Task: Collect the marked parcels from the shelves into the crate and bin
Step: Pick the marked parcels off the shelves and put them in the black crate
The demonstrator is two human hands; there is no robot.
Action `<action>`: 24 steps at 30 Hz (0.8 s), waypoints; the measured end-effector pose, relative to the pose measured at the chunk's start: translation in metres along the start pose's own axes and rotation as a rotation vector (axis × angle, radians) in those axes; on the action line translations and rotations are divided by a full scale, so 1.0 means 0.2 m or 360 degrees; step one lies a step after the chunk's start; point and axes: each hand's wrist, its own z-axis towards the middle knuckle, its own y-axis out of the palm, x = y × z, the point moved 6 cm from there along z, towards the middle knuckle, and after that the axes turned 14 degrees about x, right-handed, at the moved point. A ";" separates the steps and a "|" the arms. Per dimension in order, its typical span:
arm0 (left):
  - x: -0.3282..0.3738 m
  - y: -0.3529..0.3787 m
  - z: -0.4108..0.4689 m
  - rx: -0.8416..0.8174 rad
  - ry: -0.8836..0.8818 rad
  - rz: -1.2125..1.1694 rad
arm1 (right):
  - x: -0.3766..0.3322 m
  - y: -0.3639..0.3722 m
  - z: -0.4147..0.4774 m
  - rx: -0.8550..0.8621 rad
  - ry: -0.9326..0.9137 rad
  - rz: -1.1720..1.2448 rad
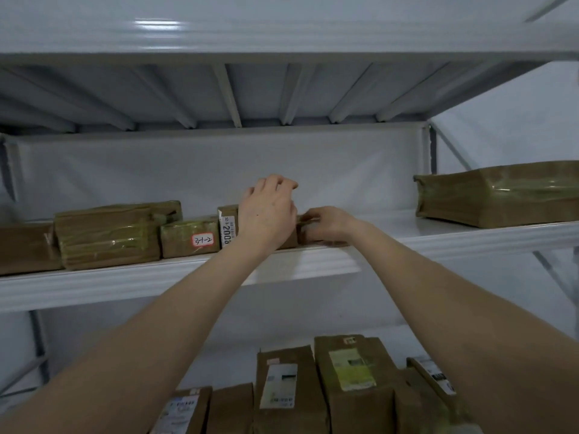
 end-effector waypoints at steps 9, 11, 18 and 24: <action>0.35 -0.07 0.01 0.0060 0.0079 -0.0120 | 0.22 -0.20 -0.04 0.0098 0.0053 -0.0111; 0.43 -0.02 0.02 -0.0046 -0.0084 -0.0190 | 0.33 -0.29 -0.08 0.0111 0.0061 0.0019; 0.63 0.21 -0.12 -0.0621 -0.1362 -0.0783 | 0.58 -0.51 -0.23 0.0347 0.0101 0.0436; 0.70 0.20 -0.18 -0.0466 -0.1751 -0.1166 | 0.66 -0.52 -0.34 0.0378 0.0316 0.0645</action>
